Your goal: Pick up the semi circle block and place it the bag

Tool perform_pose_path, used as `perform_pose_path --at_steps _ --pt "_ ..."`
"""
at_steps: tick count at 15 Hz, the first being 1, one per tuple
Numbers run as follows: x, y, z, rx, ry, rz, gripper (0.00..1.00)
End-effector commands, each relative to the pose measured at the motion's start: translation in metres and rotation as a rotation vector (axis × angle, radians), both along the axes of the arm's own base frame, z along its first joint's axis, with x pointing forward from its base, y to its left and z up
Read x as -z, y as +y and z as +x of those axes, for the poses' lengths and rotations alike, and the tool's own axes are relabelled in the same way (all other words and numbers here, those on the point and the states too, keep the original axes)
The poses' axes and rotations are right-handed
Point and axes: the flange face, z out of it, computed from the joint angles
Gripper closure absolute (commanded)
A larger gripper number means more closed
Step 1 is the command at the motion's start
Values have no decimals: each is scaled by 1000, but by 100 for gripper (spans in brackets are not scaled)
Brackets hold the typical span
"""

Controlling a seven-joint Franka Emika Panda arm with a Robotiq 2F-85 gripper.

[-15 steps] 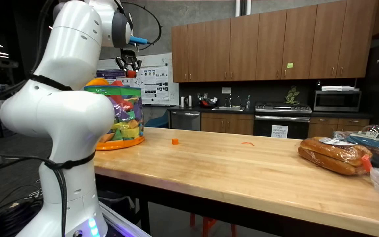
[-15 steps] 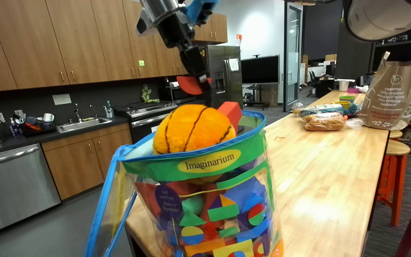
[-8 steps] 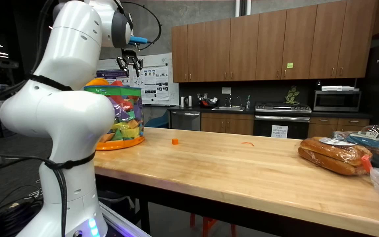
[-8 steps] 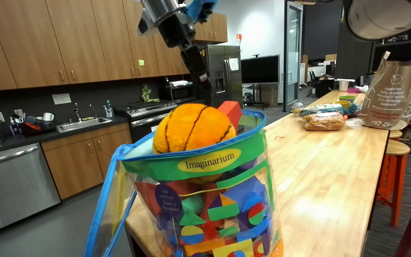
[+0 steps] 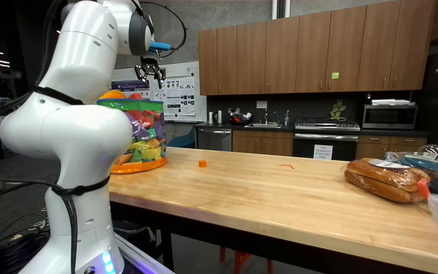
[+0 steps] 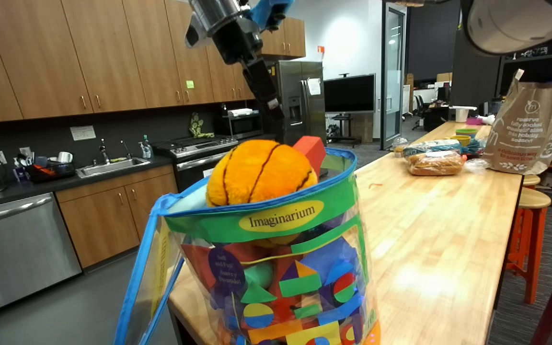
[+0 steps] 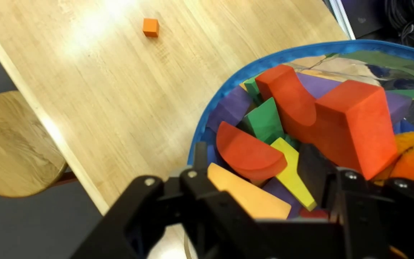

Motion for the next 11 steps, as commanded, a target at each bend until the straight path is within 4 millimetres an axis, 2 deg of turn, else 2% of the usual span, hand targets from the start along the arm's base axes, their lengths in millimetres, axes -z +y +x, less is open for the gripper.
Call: perform_pose_path --at_steps 1,5,10,11 --pt "0 0 0 1 0 0 8" --pt "-3 -12 6 35 -14 9 0" --pt "5 -42 22 142 -17 -1 0" --pt "4 -29 21 96 -9 -4 0"
